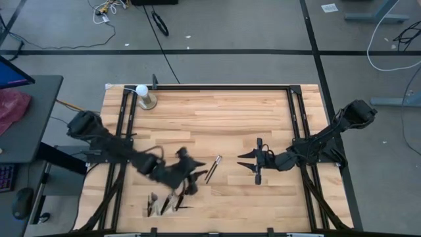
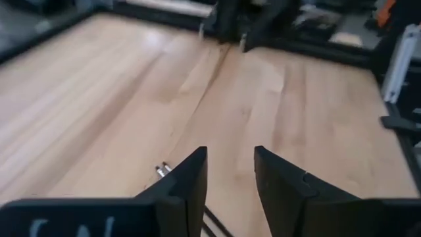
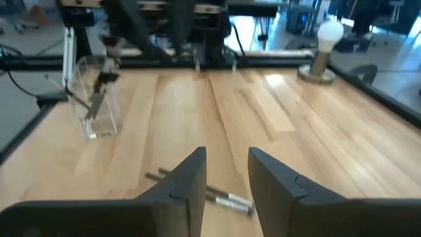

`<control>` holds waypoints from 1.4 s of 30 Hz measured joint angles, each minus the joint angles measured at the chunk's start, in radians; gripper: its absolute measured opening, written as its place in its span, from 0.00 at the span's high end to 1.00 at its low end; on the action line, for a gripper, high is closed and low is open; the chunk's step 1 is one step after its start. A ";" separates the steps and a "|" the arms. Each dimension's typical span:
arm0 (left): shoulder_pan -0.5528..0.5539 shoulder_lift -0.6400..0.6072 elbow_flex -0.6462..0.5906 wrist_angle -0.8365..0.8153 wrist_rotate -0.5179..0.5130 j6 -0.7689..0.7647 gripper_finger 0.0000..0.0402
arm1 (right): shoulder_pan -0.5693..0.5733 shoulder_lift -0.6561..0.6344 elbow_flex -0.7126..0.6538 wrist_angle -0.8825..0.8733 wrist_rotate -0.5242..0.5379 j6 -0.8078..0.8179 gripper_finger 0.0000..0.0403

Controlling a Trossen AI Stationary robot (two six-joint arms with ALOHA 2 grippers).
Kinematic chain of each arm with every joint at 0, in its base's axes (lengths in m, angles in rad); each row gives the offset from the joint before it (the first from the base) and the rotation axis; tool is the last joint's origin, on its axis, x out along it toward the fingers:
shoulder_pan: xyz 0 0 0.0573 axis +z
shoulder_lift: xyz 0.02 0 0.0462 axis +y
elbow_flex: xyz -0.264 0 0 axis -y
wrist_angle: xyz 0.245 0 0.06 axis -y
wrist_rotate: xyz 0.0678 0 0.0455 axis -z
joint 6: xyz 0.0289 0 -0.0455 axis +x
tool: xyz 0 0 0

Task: Put items in baskets/containers
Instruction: Put the black eyeshadow brush into the transparent organizer

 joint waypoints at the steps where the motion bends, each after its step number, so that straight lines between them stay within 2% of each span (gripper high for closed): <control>1: 0.030 0.007 0.000 0.002 0.043 -0.001 0.69 | 0.000 0.000 0.000 -0.013 0.000 0.008 0.71; 5: 0.117 0.063 0.000 0.031 0.139 0.010 0.71 | 0.000 0.000 0.000 -0.033 0.000 0.021 0.71; 12: 0.185 0.158 0.000 0.074 0.141 0.000 0.69 | 0.000 0.000 0.000 -0.032 0.001 0.016 0.71; 16: 0.220 0.187 0.000 0.085 0.169 -0.020 0.64 | 0.000 0.000 0.000 -0.028 0.001 0.018 0.71; 21: 0.238 0.209 0.000 0.092 0.227 -0.034 0.52 | 0.000 0.000 0.000 -0.021 0.001 0.043 0.71; 24: 0.230 0.222 -0.002 0.083 0.213 -0.046 0.46 | 0.000 0.000 0.000 0.004 0.001 0.047 0.71; 27: 0.221 0.255 0.000 0.081 0.193 -0.046 0.46 | 0.000 0.000 0.000 0.021 0.001 0.041 0.71; 35: 0.215 0.348 -0.001 0.084 0.114 -0.075 0.52 | 0.000 -0.001 0.000 0.037 0.002 0.028 0.71; 42: 0.219 0.362 -0.001 0.081 0.075 -0.098 0.56 | 0.000 -0.001 0.000 0.039 0.001 0.031 0.71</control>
